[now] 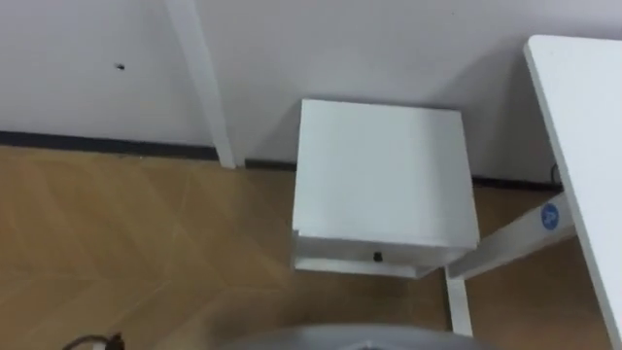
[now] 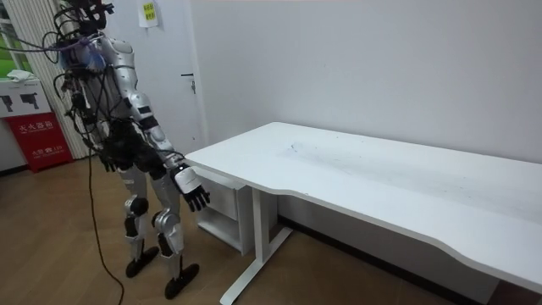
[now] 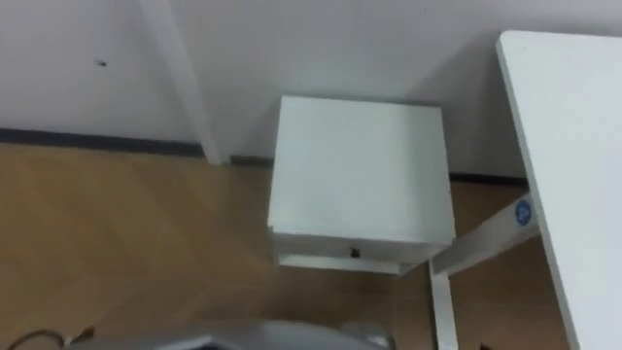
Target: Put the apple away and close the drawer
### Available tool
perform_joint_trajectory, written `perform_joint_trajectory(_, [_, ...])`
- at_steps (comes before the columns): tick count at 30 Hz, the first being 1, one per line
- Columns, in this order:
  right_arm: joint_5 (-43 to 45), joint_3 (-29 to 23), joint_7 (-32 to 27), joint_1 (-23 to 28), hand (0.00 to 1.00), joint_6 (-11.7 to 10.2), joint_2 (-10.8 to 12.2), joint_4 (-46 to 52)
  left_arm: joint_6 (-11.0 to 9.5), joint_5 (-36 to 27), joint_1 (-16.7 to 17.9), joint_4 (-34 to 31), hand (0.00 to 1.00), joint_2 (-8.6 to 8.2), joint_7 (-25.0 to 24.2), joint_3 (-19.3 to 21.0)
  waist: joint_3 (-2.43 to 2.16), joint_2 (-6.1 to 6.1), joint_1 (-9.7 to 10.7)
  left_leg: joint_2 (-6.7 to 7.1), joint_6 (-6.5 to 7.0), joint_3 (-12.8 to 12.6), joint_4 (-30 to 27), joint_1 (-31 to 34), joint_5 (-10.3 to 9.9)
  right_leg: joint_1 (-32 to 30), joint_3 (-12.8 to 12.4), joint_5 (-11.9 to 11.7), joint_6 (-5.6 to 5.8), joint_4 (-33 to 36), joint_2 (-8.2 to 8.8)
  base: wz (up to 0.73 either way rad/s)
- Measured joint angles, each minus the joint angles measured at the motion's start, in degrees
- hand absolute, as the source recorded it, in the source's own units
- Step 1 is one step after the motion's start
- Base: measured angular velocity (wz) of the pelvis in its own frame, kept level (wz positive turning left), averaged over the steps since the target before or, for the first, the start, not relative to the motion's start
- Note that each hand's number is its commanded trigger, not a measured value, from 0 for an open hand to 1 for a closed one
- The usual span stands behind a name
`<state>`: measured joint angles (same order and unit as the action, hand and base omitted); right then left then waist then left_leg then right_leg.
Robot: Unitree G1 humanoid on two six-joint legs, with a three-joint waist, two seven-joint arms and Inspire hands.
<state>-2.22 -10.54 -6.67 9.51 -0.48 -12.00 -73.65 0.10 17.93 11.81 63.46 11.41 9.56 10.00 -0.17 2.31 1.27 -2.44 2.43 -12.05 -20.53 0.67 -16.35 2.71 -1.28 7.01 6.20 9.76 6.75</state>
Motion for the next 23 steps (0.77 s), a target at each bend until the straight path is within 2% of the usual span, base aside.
perform_joint_trajectory(1, [0.00, 0.01, 0.33, -0.02, 0.00, -0.24, 0.01, -0.02, 0.27, 0.07, 0.38, -0.05, 0.00, -0.03, 0.28, 0.00, 0.03, -0.13, -0.74, -0.22, -0.01, 0.23, 0.40, -0.90, 0.02, 0.24, 1.23, 0.21, -0.39, 0.05, -0.41, -0.69])
perform_joint_trajectory(2, [-0.18, 0.14, 0.77, -0.33, 0.00, -0.37, 0.22, 0.12, 1.25, 0.04, 1.86, 0.07, 0.00, -0.02, 0.36, 0.49, -0.02, -0.12, -2.07, -0.34, -0.06, 2.26, 1.66, -2.91, -0.01, 0.30, 1.82, 0.10, -1.01, -1.51, -2.08, -0.85])
perform_joint_trajectory(3, [-0.08, 0.36, 0.98, -0.71, 0.00, -0.29, 0.57, 0.21, 2.37, 0.03, 2.66, 0.96, 0.00, -0.21, 0.21, 1.03, 0.09, -0.23, -2.01, -0.39, -0.50, 4.92, 2.46, -3.78, -0.17, 0.31, 3.23, -1.12, -2.37, -3.66, -4.09, -0.77])
perform_joint_trajectory(4, [0.15, 0.50, 1.02, -0.73, 0.00, -0.08, 0.60, 0.30, 3.03, 0.02, 2.83, 1.39, 0.00, -0.78, 0.13, 1.29, -0.16, -0.88, -1.71, -0.72, -0.76, 5.42, 3.17, -4.02, -0.16, 0.73, 4.85, -1.75, -2.80, -3.36, -3.96, -0.17])
perform_joint_trajectory(5, [0.30, 0.67, 1.23, -1.19, 0.00, 0.60, 0.87, 0.24, 3.40, -0.22, 2.72, 1.86, 0.00, -1.31, -0.13, 1.30, 0.00, -1.47, -0.55, -0.81, -1.36, 5.89, 4.35, -4.43, 0.17, 1.04, 6.09, -1.85, -2.99, -3.09, -3.96, 0.35])
perform_joint_trajectory(6, [0.34, 0.65, 1.78, -0.87, 0.00, 1.27, 0.96, -0.46, 3.32, -0.27, 1.95, 2.04, 0.00, -1.77, -0.15, 1.29, 0.11, -1.23, 0.53, -0.66, -2.04, 5.55, 6.18, -5.19, 0.71, 1.13, 6.55, -1.67, -3.10, -3.02, -4.07, 0.45])
perform_joint_trajectory(10, [1.32, 0.62, 2.69, -1.55, 0.00, 1.90, 1.04, -2.71, 2.87, -0.32, 0.98, 1.96, 0.00, -2.01, -0.12, 1.31, 0.37, -2.06, 0.34, -0.78, -2.37, 5.24, 9.81, -7.25, 1.26, 1.04, 6.70, -1.09, -3.27, -2.98, -5.02, -0.05])
perform_joint_trajectory(17, [3.17, 0.61, 3.21, -1.73, 0.00, 1.88, 1.76, -3.29, 3.36, -0.27, 0.33, 4.11, 0.00, -2.82, -0.30, 1.22, 0.57, -1.12, -0.01, -0.74, -2.38, 5.07, 9.79, -7.36, 1.25, 1.20, 7.14, -0.82, -3.40, -2.92, -5.02, 0.00])
perform_joint_trajectory(19, [4.42, 0.62, 3.21, -1.72, 0.00, 2.02, 2.48, -3.29, 3.64, -0.27, 0.38, 4.94, 0.00, -2.84, -0.35, 1.18, 0.48, -0.90, -0.03, -0.76, -2.39, 5.09, 9.75, -7.34, 1.24, 1.22, 7.39, -0.81, -3.42, -2.83, -5.00, 0.00])
perform_joint_trajectory(23, [7.43, 0.60, 4.15, -1.62, 0.00, 3.59, 2.86, -4.35, 4.64, -0.26, 0.99, 5.25, 0.00, -3.44, -1.47, 1.19, 0.53, -0.73, 0.02, -0.79, -2.42, 5.13, 10.01, -7.76, 1.18, 1.23, 7.44, -0.81, -3.46, -1.84, -4.98, 0.00])
